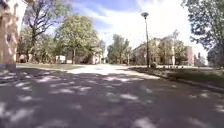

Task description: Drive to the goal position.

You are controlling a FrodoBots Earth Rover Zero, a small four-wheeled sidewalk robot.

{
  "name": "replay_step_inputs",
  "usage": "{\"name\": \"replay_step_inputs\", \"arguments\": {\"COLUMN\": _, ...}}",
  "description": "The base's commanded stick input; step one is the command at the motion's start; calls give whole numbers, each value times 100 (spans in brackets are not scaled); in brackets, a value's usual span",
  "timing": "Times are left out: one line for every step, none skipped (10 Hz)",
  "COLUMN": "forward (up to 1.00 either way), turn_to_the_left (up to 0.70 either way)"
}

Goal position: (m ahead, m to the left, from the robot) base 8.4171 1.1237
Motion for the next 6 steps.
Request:
{"name": "replay_step_inputs", "arguments": {"forward": 70, "turn_to_the_left": 6}}
{"name": "replay_step_inputs", "arguments": {"forward": 70, "turn_to_the_left": 6}}
{"name": "replay_step_inputs", "arguments": {"forward": 70, "turn_to_the_left": 6}}
{"name": "replay_step_inputs", "arguments": {"forward": 70, "turn_to_the_left": 6}}
{"name": "replay_step_inputs", "arguments": {"forward": 70, "turn_to_the_left": 6}}
{"name": "replay_step_inputs", "arguments": {"forward": 70, "turn_to_the_left": 6}}
